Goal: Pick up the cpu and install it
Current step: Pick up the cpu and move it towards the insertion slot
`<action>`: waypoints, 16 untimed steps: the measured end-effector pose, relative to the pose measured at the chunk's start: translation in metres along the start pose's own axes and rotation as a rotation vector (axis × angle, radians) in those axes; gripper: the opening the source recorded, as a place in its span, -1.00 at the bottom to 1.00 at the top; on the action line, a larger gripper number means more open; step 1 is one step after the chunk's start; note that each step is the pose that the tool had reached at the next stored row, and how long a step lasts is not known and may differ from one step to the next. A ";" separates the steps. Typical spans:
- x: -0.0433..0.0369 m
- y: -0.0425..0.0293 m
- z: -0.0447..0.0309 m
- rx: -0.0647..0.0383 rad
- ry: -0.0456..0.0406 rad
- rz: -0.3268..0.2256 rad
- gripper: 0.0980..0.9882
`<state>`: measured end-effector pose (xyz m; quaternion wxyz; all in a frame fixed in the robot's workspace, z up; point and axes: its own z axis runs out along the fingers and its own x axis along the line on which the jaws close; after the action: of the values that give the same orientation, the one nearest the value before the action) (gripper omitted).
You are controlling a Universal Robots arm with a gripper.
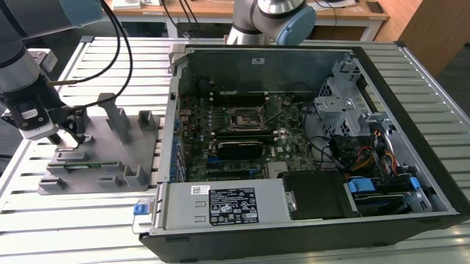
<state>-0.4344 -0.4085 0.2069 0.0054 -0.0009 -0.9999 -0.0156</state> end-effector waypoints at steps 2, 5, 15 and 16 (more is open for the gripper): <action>0.0000 0.0002 -0.0015 0.000 0.0000 0.000 -0.02; 0.0000 0.0003 -0.0020 0.000 0.0001 0.000 -0.02; 0.0000 0.0006 -0.0054 0.000 -0.0001 0.000 -0.02; 0.0001 0.0006 -0.0059 0.000 0.0001 0.000 -0.02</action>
<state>-0.4344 -0.4080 0.2128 0.0054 -0.0009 -0.9999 -0.0156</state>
